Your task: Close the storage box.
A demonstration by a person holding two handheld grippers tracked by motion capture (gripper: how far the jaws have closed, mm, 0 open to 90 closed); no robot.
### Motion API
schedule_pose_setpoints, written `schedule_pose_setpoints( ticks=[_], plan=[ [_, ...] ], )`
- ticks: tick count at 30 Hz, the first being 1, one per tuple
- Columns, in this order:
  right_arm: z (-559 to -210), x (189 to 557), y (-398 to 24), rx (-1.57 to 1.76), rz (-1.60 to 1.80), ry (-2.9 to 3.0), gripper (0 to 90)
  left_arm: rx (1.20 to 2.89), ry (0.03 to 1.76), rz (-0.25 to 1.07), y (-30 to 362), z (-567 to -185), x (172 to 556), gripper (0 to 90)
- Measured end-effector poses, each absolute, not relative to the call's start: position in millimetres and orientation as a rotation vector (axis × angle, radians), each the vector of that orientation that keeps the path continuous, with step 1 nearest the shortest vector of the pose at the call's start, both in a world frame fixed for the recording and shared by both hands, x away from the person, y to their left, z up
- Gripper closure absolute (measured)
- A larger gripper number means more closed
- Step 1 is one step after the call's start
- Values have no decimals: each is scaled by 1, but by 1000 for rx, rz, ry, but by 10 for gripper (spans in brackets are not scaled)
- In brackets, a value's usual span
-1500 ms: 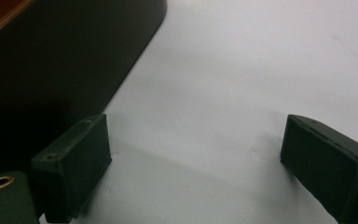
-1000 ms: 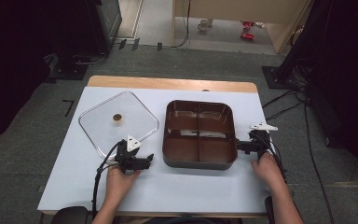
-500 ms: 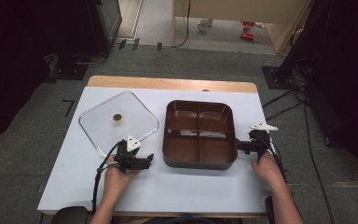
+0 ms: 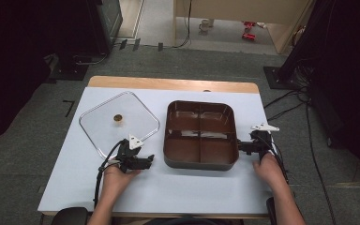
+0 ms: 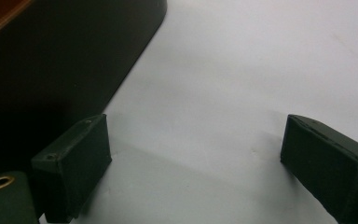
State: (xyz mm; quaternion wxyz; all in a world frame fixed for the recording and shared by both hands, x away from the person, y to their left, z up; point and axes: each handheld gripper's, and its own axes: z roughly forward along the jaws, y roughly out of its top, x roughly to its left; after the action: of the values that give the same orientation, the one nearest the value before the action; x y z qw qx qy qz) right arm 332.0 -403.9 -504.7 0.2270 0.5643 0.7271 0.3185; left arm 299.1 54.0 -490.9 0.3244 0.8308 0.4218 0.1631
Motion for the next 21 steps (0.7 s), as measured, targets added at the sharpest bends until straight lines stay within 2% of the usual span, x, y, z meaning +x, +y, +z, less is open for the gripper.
schedule_pose_setpoints(
  ticks=[4,7,12,21],
  plan=[
    [-505,332,-404,1555,878,2003,77,2207,1105,414,53,-488,299,225],
    [-505,332,-404,1555,878,2004,77,2223,1089,390,53,-486,299,290],
    [-505,332,-404,1555,878,2004,77,2243,1071,337,53,-480,300,288],
    [-505,332,-404,1555,878,2004,78,2231,1038,335,55,-467,299,315]
  ],
)
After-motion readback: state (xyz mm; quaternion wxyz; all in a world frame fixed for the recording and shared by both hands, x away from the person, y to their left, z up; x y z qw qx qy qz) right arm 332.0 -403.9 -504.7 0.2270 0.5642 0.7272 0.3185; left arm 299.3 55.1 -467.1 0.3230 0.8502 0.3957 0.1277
